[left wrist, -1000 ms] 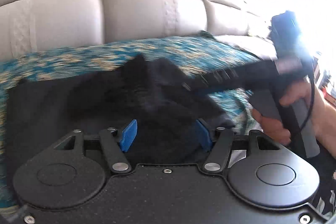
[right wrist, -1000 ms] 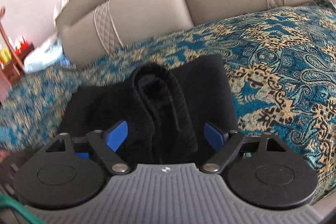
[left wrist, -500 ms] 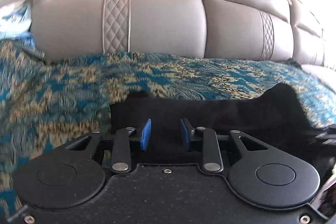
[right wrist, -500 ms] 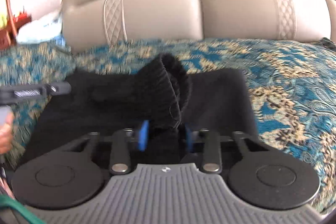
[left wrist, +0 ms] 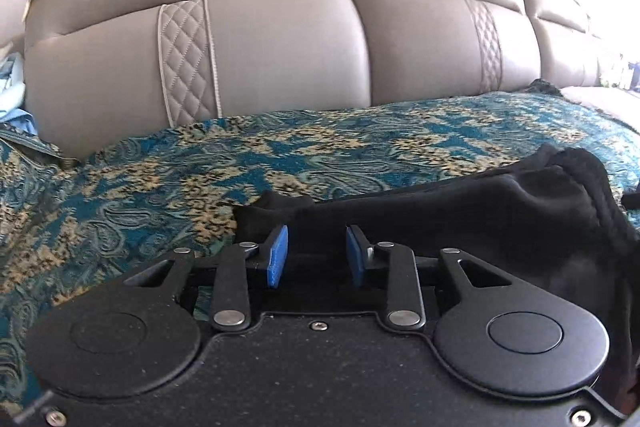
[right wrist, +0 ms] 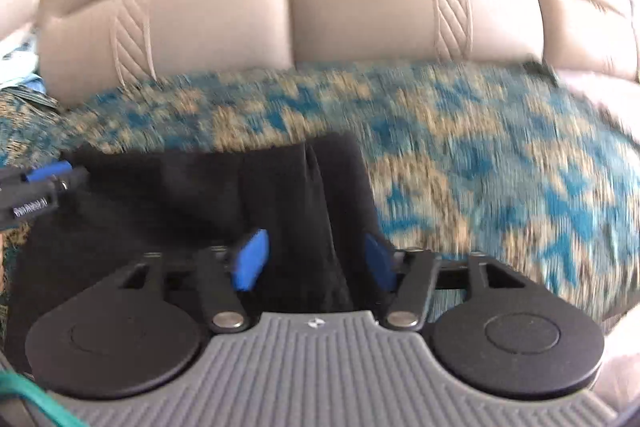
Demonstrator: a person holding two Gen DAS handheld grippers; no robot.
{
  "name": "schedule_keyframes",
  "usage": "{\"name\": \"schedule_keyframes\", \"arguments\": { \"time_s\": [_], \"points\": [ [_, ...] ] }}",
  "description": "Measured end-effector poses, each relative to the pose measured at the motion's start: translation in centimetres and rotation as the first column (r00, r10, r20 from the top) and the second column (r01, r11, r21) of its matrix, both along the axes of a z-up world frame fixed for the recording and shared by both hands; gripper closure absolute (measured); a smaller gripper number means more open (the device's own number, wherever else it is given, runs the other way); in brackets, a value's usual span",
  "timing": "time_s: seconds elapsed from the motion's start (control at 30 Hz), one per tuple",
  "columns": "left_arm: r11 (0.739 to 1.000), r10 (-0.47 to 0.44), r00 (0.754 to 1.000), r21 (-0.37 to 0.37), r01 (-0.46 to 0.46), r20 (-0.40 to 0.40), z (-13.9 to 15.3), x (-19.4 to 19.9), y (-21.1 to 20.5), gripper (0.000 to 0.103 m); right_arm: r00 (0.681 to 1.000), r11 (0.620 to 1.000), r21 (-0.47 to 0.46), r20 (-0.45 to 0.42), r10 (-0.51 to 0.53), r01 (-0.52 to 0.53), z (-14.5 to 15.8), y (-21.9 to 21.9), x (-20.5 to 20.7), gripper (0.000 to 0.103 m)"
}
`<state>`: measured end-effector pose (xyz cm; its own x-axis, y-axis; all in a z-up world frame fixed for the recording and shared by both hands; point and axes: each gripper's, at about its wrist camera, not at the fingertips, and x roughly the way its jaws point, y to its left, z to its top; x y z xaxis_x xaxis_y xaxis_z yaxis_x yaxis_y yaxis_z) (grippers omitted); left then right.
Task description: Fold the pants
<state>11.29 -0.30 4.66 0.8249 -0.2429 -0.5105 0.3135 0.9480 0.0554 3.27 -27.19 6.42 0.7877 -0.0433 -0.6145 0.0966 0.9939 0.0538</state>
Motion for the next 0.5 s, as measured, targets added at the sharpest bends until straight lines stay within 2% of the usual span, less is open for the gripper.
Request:
{"name": "schedule_keyframes", "arguments": {
  "time_s": [0.1, 0.17, 0.3, 0.37, 0.4, 0.43, 0.47, 0.5],
  "points": [
    [1.000, 0.025, 0.999, -0.018, -0.025, -0.024, -0.3, 0.6, 0.5, 0.071, 0.997, 0.999, -0.009, 0.054, 0.053, -0.053, 0.6, -0.3, 1.8, 0.020],
    [0.999, 0.026, 0.999, -0.026, -0.027, -0.031, -0.5, 0.7, 0.6, 0.071, 0.994, 0.995, -0.016, 0.041, 0.100, -0.100, 0.1, -0.2, 3.8, 0.020],
    [1.000, 0.024, 1.000, -0.006, -0.024, -0.014, -0.9, 0.7, 0.2, 0.069, 0.984, 0.979, -0.106, -0.002, 0.176, -0.175, -1.6, 1.1, 6.7, 0.018],
    [1.000, 0.029, 0.999, -0.011, -0.029, -0.013, -1.1, 0.9, 0.2, 0.069, 0.984, 0.981, -0.078, -0.008, 0.179, -0.179, -2.5, 1.0, 7.8, 0.018],
    [0.999, 0.030, 0.999, -0.018, -0.030, -0.013, -1.1, 0.9, 0.2, 0.068, 0.984, 0.983, -0.036, -0.003, 0.179, -0.179, -2.7, 0.7, 7.9, 0.024],
    [0.999, 0.031, 0.999, -0.026, -0.031, -0.015, -1.2, 1.0, 0.3, 0.068, 0.982, 0.982, 0.018, -0.010, 0.187, -0.187, -2.8, 0.4, 8.2, 0.039],
    [0.999, 0.032, 0.999, -0.031, -0.033, -0.017, -1.2, 1.1, 0.3, 0.068, 0.981, 0.979, 0.052, -0.008, 0.195, -0.195, -2.8, 0.3, 8.3, 0.040],
    [0.999, 0.033, 0.999, -0.037, -0.034, -0.018, -1.2, 1.1, 0.3, 0.068, 0.982, 0.981, 0.049, 0.000, 0.189, -0.189, -2.9, 0.4, 8.1, 0.047]
  ]
}}
